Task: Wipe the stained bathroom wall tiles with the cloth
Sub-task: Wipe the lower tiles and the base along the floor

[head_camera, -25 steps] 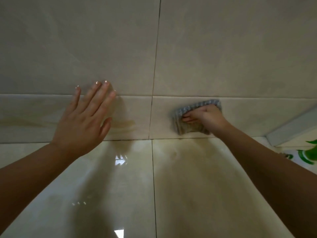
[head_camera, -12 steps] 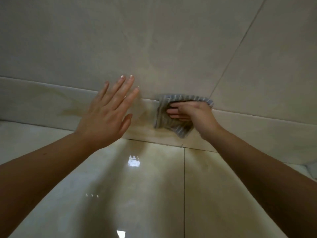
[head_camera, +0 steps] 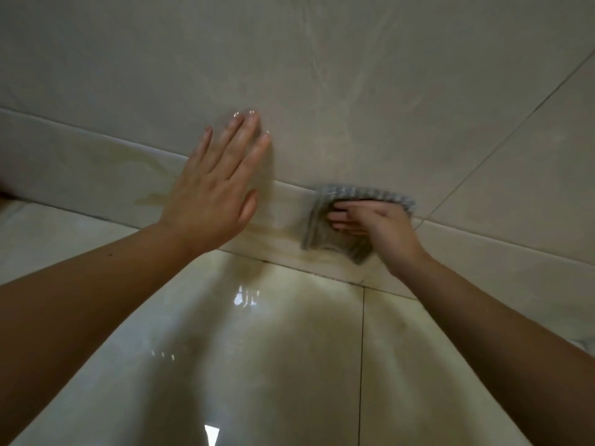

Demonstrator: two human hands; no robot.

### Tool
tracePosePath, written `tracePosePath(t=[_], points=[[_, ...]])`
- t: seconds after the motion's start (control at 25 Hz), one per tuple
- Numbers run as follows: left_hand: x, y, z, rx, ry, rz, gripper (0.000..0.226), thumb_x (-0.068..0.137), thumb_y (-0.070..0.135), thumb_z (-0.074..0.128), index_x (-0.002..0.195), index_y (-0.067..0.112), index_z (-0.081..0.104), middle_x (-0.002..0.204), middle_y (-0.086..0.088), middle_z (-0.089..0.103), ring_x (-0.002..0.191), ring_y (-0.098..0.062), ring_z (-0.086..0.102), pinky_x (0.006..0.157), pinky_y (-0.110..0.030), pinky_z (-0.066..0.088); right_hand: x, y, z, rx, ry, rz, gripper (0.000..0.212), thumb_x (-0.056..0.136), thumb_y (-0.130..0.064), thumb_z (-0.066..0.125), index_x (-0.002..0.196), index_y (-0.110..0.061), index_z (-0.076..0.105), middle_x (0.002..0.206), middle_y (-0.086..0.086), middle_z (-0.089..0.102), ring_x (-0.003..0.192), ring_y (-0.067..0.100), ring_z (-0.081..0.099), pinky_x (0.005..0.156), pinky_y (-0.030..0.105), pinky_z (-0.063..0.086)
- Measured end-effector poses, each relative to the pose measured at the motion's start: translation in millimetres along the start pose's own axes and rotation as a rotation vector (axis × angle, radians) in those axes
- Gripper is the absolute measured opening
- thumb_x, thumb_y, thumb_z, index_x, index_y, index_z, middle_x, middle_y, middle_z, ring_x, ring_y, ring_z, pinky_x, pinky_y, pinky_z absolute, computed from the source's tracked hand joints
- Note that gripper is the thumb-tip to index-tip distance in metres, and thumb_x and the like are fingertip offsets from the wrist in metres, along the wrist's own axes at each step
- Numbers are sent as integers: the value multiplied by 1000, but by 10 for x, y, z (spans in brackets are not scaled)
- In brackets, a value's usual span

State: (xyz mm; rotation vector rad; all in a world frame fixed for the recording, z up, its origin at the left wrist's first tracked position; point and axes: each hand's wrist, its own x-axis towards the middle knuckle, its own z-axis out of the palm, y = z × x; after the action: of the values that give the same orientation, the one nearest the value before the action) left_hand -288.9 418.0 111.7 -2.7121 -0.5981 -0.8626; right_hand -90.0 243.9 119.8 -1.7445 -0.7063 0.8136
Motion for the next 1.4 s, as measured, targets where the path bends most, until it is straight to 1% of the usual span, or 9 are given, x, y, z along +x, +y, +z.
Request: tracePosePath(t=[0.16,0.28,0.44,0.64,0.72,0.84,1.0,1.16,1.4], points=[[-4,-24,2,14,0,6,81,87,21,59,155,7,18,163,-15,12,152,-29,9,122,-51,13,191,437,465,-192,-143,152,24,96,-7,51,106,-9,72,103,6,73,102,15,68,101,31,49],[-1,-59,-22,-36,-2,22,79,87,18,58,155,7,20,163,-14,14,152,-28,11,121,-53,15,41,521,252,-313,-21,238,17,92,-17,59,91,-20,76,94,-2,76,97,14,69,97,34,52],[16,-202,-79,-148,45,101,71,86,10,54,152,5,29,161,-15,22,150,-29,18,120,-54,19,102,-99,402,-32,72,15,21,95,-4,52,98,-4,73,87,8,73,82,13,71,81,22,58],[45,-279,-74,-199,98,127,67,85,6,54,149,5,35,158,-16,29,148,-30,24,120,-53,19,203,161,822,-248,-53,141,17,92,-14,59,90,-19,76,91,-1,76,94,10,70,100,35,51],[65,-290,-54,-207,153,102,63,87,6,52,148,4,36,157,-18,31,147,-32,25,120,-55,18,15,169,644,-267,98,282,13,89,-15,64,84,-14,76,85,1,76,88,13,71,97,38,52],[84,-353,-12,-226,258,40,59,89,5,50,147,4,38,155,-21,33,145,-36,27,119,-56,16,-30,-202,598,-77,304,159,22,90,-4,57,75,-8,72,68,2,73,72,15,71,84,37,58],[77,-444,38,-308,347,-141,58,90,2,52,147,6,39,155,-21,32,146,-38,26,119,-55,13,163,-611,1252,-45,207,102,20,91,-1,54,82,-2,72,72,8,73,65,13,69,73,23,58],[-24,-507,51,-359,386,-228,56,91,-3,52,146,7,42,156,-19,32,147,-35,25,121,-52,12,113,-348,1341,-342,111,340,16,91,-12,60,92,-7,75,99,10,74,98,24,69,94,36,54],[-363,-894,128,-294,264,-278,56,93,-4,45,148,6,36,158,-19,27,149,-35,20,122,-52,10,224,-613,1201,-75,193,113,23,92,0,50,85,-1,72,72,6,74,72,17,71,72,23,59]])
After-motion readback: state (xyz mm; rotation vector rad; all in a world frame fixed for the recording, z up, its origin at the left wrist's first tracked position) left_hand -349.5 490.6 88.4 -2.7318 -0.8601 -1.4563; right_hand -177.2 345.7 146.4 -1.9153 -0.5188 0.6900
